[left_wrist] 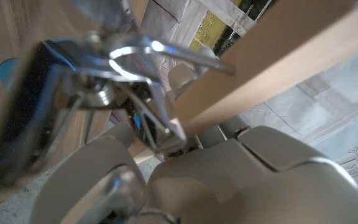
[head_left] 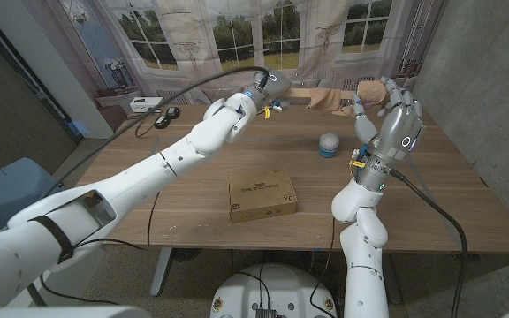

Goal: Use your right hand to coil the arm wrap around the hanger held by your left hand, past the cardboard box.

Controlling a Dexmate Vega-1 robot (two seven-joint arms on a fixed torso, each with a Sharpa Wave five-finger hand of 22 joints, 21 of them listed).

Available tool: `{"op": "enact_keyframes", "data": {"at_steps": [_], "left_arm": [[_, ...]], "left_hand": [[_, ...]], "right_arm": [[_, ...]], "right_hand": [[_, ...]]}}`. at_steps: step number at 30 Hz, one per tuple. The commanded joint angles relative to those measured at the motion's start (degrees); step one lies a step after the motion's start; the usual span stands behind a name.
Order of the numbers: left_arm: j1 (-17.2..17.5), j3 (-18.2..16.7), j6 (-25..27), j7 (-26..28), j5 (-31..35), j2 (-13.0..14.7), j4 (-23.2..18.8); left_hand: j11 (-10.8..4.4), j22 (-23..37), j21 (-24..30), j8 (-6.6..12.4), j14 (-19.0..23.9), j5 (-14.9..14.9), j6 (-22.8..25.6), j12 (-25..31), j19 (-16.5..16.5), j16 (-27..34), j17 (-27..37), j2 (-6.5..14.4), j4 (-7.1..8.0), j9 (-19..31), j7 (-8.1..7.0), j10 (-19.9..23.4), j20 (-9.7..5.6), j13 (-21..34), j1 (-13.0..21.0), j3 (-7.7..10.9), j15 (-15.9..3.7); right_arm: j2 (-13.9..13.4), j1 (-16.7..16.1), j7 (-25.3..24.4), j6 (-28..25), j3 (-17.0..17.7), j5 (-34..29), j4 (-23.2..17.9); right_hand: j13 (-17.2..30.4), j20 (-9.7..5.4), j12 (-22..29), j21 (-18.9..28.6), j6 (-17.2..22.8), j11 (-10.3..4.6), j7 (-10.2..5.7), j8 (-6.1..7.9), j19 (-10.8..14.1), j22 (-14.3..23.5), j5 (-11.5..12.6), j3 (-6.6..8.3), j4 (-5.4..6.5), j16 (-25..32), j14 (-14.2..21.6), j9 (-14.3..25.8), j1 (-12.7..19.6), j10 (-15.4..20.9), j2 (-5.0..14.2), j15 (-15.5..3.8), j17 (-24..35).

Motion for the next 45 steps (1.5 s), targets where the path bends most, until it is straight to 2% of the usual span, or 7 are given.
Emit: {"op": "enact_keyframes", "data": {"at_steps": [1, 22, 31, 37, 38, 41, 45], "left_arm": [[-0.75, 0.90, -6.77, 6.19, 3.40, 2.05, 1.03], [-0.57, 0.73, -12.60, 18.97, 5.88, 4.24, 2.99], [-0.16, 0.62, -14.24, 31.48, 5.81, 5.15, 5.22], [-0.59, 1.47, -14.45, 43.10, 7.59, 5.50, 8.18], [-0.71, 1.88, -13.94, 46.45, 8.78, 5.48, 9.15], [-0.71, 2.09, -13.41, 49.13, 8.68, 5.37, 9.95], [-0.89, 2.37, -13.09, 50.97, 8.45, 5.51, 10.61]], "left_hand": [[-0.05, 0.28, 0.07, -0.09, -0.41, -0.17, 0.23, 0.19, -0.42, -0.09, -0.02, 0.46, -0.03, 0.15, -0.11, -0.01, -3.79, 0.16, 1.13, -0.02, 0.13], [0.05, 0.17, -0.06, -0.31, -0.41, 0.36, -0.01, 0.15, -1.22, -0.42, -0.54, -0.29, 0.14, -0.05, -0.70, -0.24, -3.03, 0.16, 1.25, -0.11, 0.29], [-0.24, 0.05, -0.14, 0.03, -0.41, 0.69, -0.15, 0.12, -1.21, -0.56, -0.62, -0.48, 0.36, 0.52, -0.80, -0.35, -3.14, 0.16, 1.17, -0.09, 0.18], [-0.24, -0.04, -0.22, 0.00, -0.63, 0.85, -0.16, 0.17, -1.25, -0.54, -0.39, -0.54, 0.52, 0.45, -0.89, -0.16, -3.15, 0.16, 1.05, -0.11, 0.09], [-0.35, -0.02, -0.22, -0.01, -0.62, 0.89, -0.20, 0.12, -1.28, -0.63, -0.51, -0.56, 0.56, 0.46, -0.97, -0.31, -3.20, 0.16, 1.02, -0.12, 0.18], [-0.41, -0.04, -0.24, -0.02, -0.77, 0.96, -0.45, 0.11, -1.31, -0.77, -0.59, -0.58, 0.60, 0.55, -1.13, -0.33, -3.21, 0.15, 0.97, -0.12, 0.15], [-0.38, -0.04, -0.24, -0.03, -0.52, 1.06, -0.48, 0.13, -1.33, -0.56, -0.33, -0.59, 0.63, 0.49, -1.28, -0.27, -3.20, 0.16, 0.92, -0.12, 0.11]], "right_arm": [[-2.53, 1.45, 0.01, 1.27, -1.36, -0.88, -1.28], [-9.03, 4.82, 0.01, -1.05, -6.23, -0.38, -1.67], [-12.20, 8.29, 0.01, -2.85, -7.12, 0.85, 0.33], [-17.45, 9.69, 0.01, -7.39, -10.41, 1.94, 0.79], [-18.23, 10.07, 0.01, -8.07, -11.08, 2.27, 1.03], [-20.58, 10.58, 0.01, -10.07, -12.84, 3.86, 1.38], [-25.61, 11.17, 0.01, -14.89, -16.60, 7.95, 1.41]], "right_hand": [[0.22, -2.57, 0.13, -0.18, 13.04, -7.30, 4.08, 0.39, -0.30, 0.10, 0.18, 2.50, 2.08, -0.12, -0.03, 0.07, 20.08, 12.02, 20.41, -1.66, 0.04], [0.10, -2.72, 0.09, -0.61, 13.04, -7.41, 3.84, 0.45, -0.43, 0.10, 0.24, 2.69, 2.04, -0.28, 0.20, 0.02, 19.93, 12.22, 20.28, -1.69, 0.08], [0.13, -2.77, 0.05, -0.83, 13.02, -7.44, 3.77, 0.49, -0.47, 0.09, 0.26, 2.78, 2.04, -0.23, 0.44, 0.02, 19.83, 12.15, 20.23, -1.69, 0.21], [-0.01, -2.87, 0.02, -0.98, 13.11, -7.43, 3.81, 0.56, -0.58, 0.09, 0.27, 2.84, 2.03, -0.24, 0.52, 0.05, 19.78, 12.34, 20.20, -1.70, 0.25], [0.16, -2.86, 0.11, -1.01, 13.09, -7.50, 3.81, 0.56, -0.56, 0.09, 0.27, 2.85, 2.03, -0.26, 0.52, 0.06, 19.76, 12.30, 20.18, -1.69, 0.26], [0.09, -2.91, 0.08, -1.07, 13.15, -7.51, 3.82, 0.58, -0.55, 0.09, 0.28, 2.88, 2.03, -0.29, 0.53, 0.05, 19.72, 12.37, 20.16, -1.70, 0.27], [0.04, -2.93, 0.06, -1.16, 13.10, -7.51, 3.78, 0.58, -0.56, 0.09, 0.29, 2.92, 2.03, -0.32, 0.53, 0.07, 19.67, 12.43, 20.12, -1.69, 0.29]]}}
